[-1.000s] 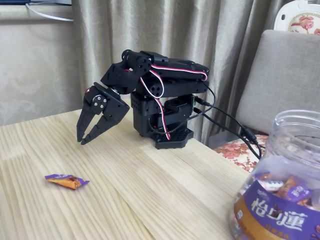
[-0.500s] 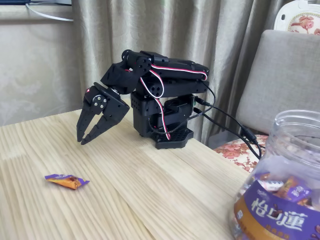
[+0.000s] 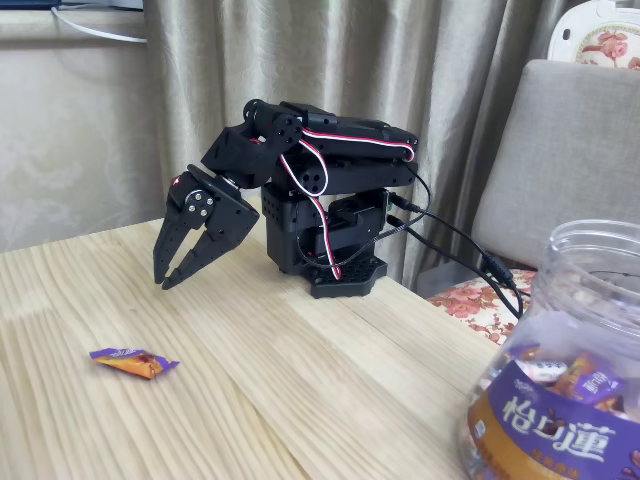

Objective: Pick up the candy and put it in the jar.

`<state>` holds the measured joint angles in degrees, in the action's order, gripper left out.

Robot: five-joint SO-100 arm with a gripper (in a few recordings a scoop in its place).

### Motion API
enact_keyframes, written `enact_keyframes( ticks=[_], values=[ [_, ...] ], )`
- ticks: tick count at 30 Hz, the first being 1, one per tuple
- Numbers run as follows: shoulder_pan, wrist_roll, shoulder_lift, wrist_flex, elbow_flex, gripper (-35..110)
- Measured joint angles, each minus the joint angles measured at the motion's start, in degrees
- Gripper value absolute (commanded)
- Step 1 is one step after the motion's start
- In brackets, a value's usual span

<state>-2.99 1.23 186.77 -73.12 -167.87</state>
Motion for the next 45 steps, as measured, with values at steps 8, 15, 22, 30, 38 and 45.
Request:
enact_keyframes(
  ticks=[8,15,22,30,38,45],
  values=[
    [0.00,0.00,0.00,0.00,0.00,4],
    [0.00,0.00,0.00,0.00,0.00,4],
    [0.00,0.00,0.00,0.00,0.00,4],
    [0.00,0.00,0.00,0.00,0.00,4],
    [0.00,0.00,0.00,0.00,0.00,4],
    [0.00,0.00,0.00,0.00,0.00,4]
  ],
)
